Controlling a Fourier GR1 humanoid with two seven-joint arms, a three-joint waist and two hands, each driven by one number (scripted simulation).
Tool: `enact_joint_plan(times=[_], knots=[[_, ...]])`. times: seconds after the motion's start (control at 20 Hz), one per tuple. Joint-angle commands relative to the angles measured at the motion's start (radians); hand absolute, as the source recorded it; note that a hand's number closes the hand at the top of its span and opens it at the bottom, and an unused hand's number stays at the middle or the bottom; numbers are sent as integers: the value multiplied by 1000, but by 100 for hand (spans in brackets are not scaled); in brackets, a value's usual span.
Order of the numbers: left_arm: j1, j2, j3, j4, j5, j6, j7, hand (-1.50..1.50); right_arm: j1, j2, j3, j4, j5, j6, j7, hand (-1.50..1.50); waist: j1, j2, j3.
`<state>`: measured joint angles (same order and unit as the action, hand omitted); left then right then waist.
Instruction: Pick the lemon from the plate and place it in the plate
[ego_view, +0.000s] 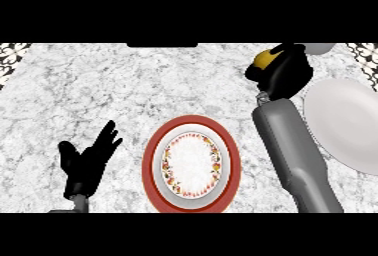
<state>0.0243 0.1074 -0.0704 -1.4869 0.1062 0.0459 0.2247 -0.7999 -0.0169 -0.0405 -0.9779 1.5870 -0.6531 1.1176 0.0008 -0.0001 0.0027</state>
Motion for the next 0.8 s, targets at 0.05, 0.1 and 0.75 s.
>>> enact_joint_plan(times=[0.05,0.1,0.75], knots=[[18,-14,-14,5,-13,17,24,0,69,16,-79,-96,110,-212,193,150,-8,-3,-2],[42,-15,-25,-44,-9,15,35,0,117,-6,-121,-89,132,-245,164,150,-4,-2,-1],[19,-16,-3,24,-23,12,-4,0,266,-202,-385,-37,-21,-408,-89,150,4,3,-2]])
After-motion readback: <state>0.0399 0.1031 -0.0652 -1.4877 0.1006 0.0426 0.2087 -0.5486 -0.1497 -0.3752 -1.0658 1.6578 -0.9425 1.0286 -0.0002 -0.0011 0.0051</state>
